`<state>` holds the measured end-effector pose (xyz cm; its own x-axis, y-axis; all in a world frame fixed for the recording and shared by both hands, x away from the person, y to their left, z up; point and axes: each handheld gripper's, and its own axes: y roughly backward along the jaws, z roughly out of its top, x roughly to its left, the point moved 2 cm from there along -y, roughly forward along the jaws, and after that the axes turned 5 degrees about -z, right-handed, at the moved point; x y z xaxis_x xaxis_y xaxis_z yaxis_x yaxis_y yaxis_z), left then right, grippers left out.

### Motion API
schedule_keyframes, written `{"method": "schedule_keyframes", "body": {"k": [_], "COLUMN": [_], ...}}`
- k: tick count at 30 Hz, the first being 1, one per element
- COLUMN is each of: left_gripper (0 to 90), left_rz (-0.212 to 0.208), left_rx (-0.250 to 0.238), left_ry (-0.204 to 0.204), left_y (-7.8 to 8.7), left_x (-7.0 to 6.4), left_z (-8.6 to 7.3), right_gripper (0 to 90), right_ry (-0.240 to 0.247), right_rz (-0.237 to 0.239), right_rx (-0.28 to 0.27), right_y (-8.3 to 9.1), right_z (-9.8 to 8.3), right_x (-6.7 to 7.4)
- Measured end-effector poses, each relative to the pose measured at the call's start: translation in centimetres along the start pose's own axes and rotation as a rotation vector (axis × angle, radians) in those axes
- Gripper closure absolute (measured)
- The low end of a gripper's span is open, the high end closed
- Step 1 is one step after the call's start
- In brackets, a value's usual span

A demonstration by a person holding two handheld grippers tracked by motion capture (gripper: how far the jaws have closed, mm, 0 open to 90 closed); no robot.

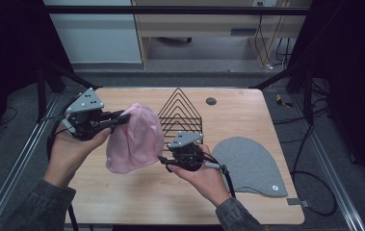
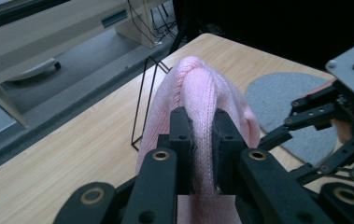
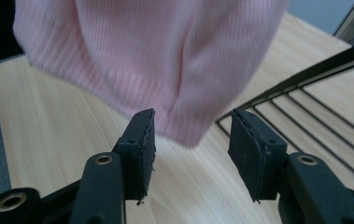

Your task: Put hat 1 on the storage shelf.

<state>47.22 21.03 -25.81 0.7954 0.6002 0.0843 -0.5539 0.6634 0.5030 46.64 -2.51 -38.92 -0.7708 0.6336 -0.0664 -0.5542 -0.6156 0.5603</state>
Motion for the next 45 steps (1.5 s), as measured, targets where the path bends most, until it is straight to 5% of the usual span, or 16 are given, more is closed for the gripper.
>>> {"method": "schedule_keyframes", "body": {"k": [18,27,32,36,45], "left_gripper": [81.1,81.1,81.1,80.5,79.2], "left_rz": [-0.068,-0.091,-0.065,0.002,0.03], "left_rx": [-0.034,-0.048,-0.037,0.003,-0.025], "left_ry": [-0.008,-0.006,-0.017,-0.059,-0.05], "left_y": [-1.0,-0.9,-0.8,-0.7,-1.4], "left_x": [-1.5,-1.7,-1.3,-0.2,2.4], "left_z": [1.8,2.2,2.2,2.5,4.0], "right_gripper": [48.1,65.8,81.8,83.2,83.6], "right_ry": [-0.025,0.001,-0.001,0.015,0.057], "right_rz": [-0.021,-0.009,0.021,0.035,0.052], "right_rx": [-0.023,-0.024,-0.012,-0.003,0.0], "right_y": [-0.2,0.0,-0.1,0.9,4.2], "right_z": [2.8,4.4,4.7,5.2,7.8], "right_x": [-1.4,-1.4,-1.8,-2.5,-4.8]}}
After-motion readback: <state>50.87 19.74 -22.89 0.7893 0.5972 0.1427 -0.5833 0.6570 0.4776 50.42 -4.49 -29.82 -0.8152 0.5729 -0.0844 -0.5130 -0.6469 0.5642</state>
